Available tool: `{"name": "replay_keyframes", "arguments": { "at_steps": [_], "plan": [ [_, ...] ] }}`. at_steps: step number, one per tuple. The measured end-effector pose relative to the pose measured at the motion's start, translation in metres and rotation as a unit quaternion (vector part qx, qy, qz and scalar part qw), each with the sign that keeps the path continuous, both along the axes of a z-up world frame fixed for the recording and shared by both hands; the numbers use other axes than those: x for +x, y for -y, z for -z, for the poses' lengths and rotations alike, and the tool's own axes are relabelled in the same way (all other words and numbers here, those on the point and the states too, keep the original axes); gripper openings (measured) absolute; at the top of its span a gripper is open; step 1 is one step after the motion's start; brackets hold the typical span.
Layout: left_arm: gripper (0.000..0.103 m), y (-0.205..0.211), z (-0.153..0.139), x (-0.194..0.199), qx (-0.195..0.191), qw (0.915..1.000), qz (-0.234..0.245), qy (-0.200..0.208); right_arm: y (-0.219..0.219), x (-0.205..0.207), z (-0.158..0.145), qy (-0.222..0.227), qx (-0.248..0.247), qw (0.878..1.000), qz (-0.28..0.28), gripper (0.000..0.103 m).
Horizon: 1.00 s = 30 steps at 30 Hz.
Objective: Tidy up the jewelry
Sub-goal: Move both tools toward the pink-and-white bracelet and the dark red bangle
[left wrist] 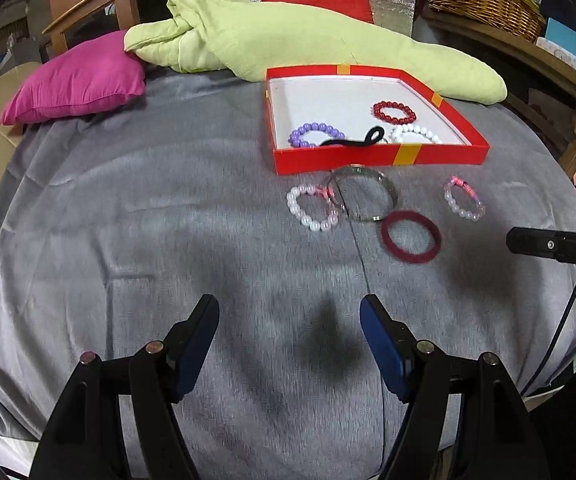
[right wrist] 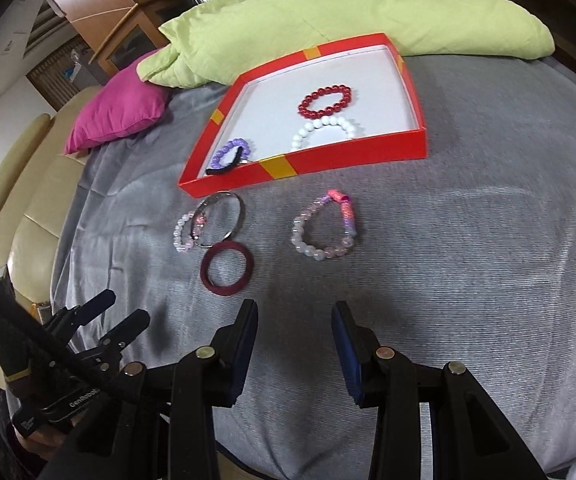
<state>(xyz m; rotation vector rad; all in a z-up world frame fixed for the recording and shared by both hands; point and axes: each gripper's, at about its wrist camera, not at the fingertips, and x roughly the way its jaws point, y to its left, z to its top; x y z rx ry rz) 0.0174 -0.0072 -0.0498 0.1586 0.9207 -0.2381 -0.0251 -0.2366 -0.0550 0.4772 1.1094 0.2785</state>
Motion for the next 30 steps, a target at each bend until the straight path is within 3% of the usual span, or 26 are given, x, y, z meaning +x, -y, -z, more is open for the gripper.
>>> {"name": "replay_keyframes", "arguments": {
  "at_steps": [13,30],
  "plan": [
    [0.074,0.003,-0.002,0.033,-0.029,0.9994,-0.011,-0.016,0.025,0.018,0.016,-0.021,0.0,0.999,0.046,0.044],
    [0.074,0.001,0.006,0.047,-0.019,0.9989,-0.028,-0.031,0.018,0.025,0.021,-0.023,-0.005,0.999,0.043,0.045]
  ]
}}
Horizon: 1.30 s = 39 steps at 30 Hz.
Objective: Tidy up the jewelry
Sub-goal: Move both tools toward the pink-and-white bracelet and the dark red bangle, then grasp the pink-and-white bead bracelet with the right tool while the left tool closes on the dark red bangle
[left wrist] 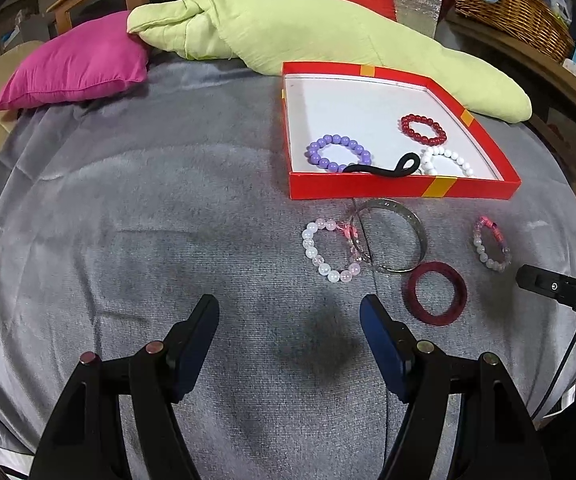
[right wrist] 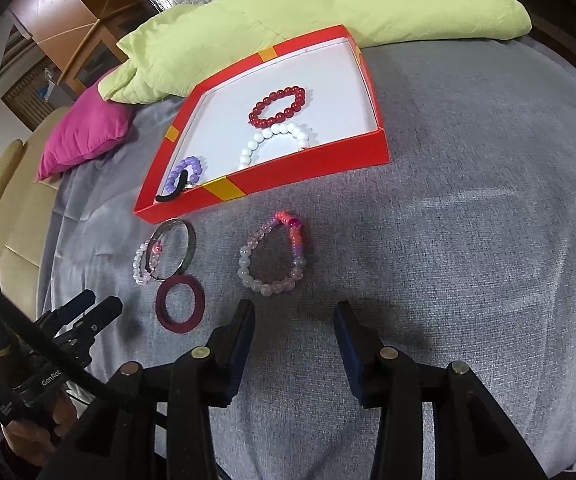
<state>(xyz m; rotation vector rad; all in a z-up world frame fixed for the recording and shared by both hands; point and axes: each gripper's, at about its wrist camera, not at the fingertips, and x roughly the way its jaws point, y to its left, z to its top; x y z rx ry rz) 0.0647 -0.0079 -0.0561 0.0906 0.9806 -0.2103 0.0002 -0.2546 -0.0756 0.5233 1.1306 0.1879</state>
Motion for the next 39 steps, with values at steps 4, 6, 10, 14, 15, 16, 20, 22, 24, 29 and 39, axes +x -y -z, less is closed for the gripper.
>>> {"name": "replay_keyframes", "arguments": {
  "at_steps": [4,6,10,14,15,16,20,22,24,29,39],
  "plan": [
    [0.074,0.007,0.0,-0.003,-0.009,0.9998,0.015,-0.005,0.0,0.004,0.0,0.004,-0.006,1.0,0.006,0.045],
    [0.074,0.013,0.001,-0.005,-0.01,0.9996,0.026,-0.007,-0.003,0.007,0.0,0.008,-0.017,1.0,0.007,0.045],
    [0.074,0.026,0.002,-0.009,-0.011,0.9988,0.046,-0.01,-0.008,0.012,0.0,0.017,-0.037,0.999,0.006,0.047],
    [0.074,0.035,0.005,-0.01,-0.023,0.9979,0.058,-0.019,-0.013,0.018,0.001,0.025,-0.047,0.999,0.002,0.053],
    [0.074,0.038,0.005,-0.01,-0.025,0.9975,0.062,-0.021,-0.014,0.019,0.001,0.028,-0.053,0.998,0.0,0.053],
    [0.074,0.04,0.006,-0.01,-0.027,0.9973,0.064,-0.022,-0.017,0.02,0.001,0.031,-0.064,0.997,-0.004,0.053],
    [0.074,0.046,0.007,-0.01,-0.033,0.9967,0.07,-0.024,-0.024,0.023,0.002,0.042,-0.094,0.995,-0.013,0.049],
    [0.074,0.048,0.009,-0.009,-0.04,0.9963,0.071,-0.028,-0.03,0.023,0.001,0.047,-0.129,0.99,-0.02,0.032],
    [0.074,0.051,0.012,-0.007,-0.05,0.9953,0.074,-0.036,-0.033,0.022,0.002,0.049,-0.157,0.986,-0.026,0.022],
    [0.055,0.063,0.018,-0.008,-0.054,0.9941,0.085,-0.04,-0.027,0.018,0.003,0.048,-0.161,0.986,-0.023,0.012],
    [0.025,0.062,0.018,-0.007,-0.017,0.9971,0.071,-0.024,-0.016,0.013,0.004,0.039,-0.141,0.989,-0.017,0.01]
  ]
}}
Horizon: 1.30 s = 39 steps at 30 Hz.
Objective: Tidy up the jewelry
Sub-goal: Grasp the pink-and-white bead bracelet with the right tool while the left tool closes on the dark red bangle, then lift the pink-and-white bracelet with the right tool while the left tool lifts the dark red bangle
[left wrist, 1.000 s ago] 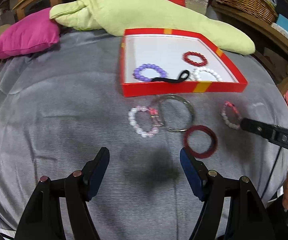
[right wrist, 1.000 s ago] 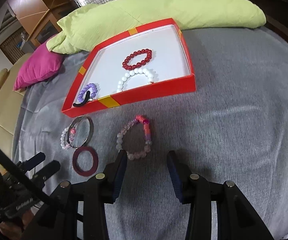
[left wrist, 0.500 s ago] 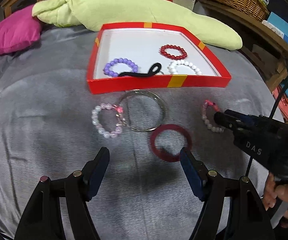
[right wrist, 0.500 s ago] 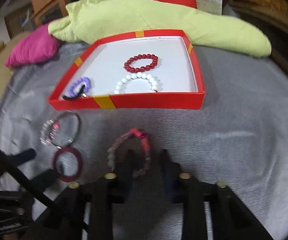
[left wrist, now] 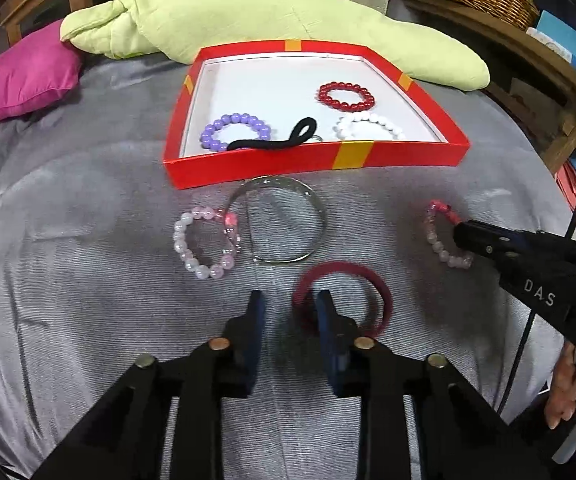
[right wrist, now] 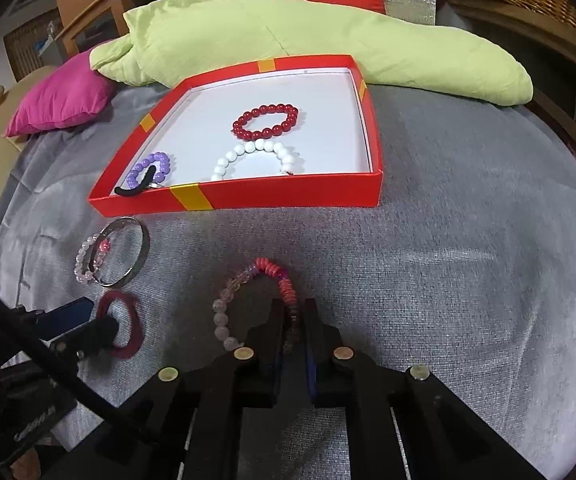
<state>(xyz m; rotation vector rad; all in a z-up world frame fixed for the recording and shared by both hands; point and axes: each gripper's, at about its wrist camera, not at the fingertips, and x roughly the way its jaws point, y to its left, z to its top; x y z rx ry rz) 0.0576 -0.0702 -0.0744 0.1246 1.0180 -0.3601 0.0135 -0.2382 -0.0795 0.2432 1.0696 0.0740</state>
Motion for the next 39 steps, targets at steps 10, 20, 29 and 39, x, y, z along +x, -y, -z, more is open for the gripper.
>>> {"name": "replay_keyframes", "arguments": {
  "at_steps": [10,20,29,39],
  "plan": [
    [0.021,0.001,-0.001,-0.002,0.015,0.9998,0.004,0.009,-0.002,0.0,0.0,-0.001,-0.003,1.0,0.004,0.01],
    [0.018,-0.001,-0.001,-0.003,0.016,0.9998,0.008,0.011,-0.001,0.002,0.001,0.0,-0.003,1.0,0.005,0.01],
    [0.01,-0.01,-0.005,-0.006,0.005,0.9999,0.007,0.006,-0.003,0.001,0.0,0.005,-0.012,1.0,0.002,0.01],
    [0.009,-0.017,-0.008,-0.008,0.004,1.0,0.003,0.006,-0.006,0.002,-0.001,0.008,-0.022,1.0,0.003,0.01]
  ]
}}
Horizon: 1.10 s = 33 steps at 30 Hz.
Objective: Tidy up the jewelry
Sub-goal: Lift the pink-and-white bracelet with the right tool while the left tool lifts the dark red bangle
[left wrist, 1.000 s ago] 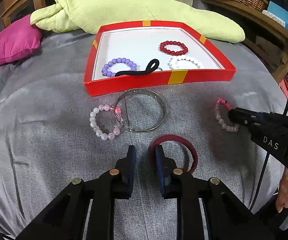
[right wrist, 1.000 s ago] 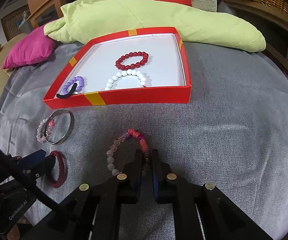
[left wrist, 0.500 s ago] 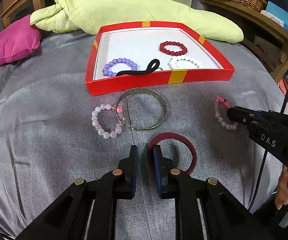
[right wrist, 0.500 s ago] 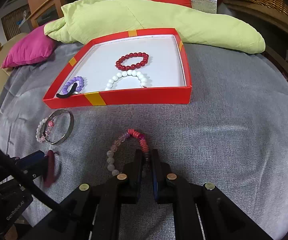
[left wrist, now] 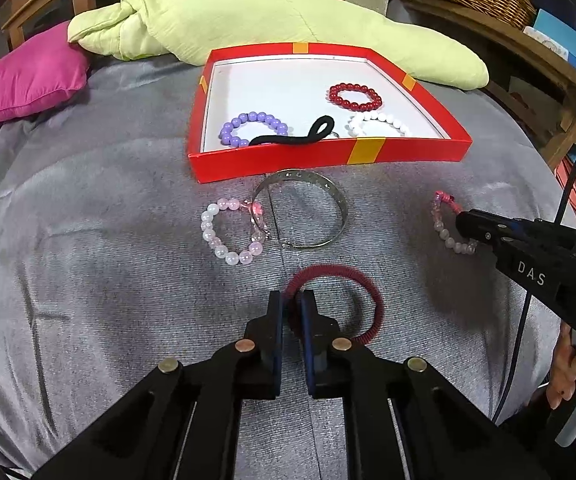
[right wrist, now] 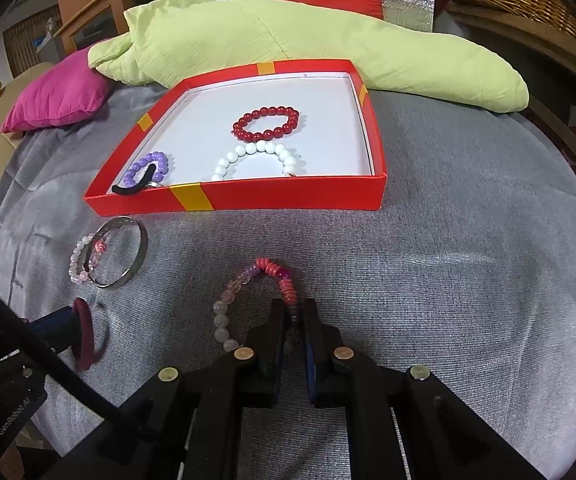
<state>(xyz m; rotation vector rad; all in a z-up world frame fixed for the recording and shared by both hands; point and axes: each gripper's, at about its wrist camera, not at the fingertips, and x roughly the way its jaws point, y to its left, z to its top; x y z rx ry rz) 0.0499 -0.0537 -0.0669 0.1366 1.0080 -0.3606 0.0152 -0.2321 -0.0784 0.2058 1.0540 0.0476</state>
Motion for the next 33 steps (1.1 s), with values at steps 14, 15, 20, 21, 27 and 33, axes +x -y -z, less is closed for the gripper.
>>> {"name": "replay_keyframes", "arguments": {
  "at_steps": [14,15,20,21,27,33],
  "plan": [
    [0.009,-0.012,-0.002,0.0,-0.006,0.9999,-0.013,-0.005,0.001,0.004,0.003,-0.001,0.01,1.0,0.003,0.012],
    [0.009,-0.013,-0.002,0.0,-0.006,0.9999,-0.014,-0.006,0.0,0.004,0.003,-0.001,0.011,1.0,0.002,0.013],
    [0.009,-0.015,0.0,0.001,-0.01,0.9997,-0.016,-0.014,0.004,0.005,0.005,-0.002,0.029,1.0,0.009,0.014],
    [0.009,-0.015,0.0,0.0,-0.01,0.9997,-0.017,-0.015,0.004,0.005,0.005,-0.002,0.033,0.999,0.01,0.014],
    [0.016,-0.014,0.002,0.003,-0.02,0.9993,-0.019,-0.026,0.004,0.002,0.005,0.003,0.042,0.999,0.009,0.012],
    [0.016,-0.014,0.002,0.001,-0.019,0.9995,-0.019,-0.018,0.005,-0.001,0.002,0.01,0.051,0.999,0.012,0.009]
  ]
}}
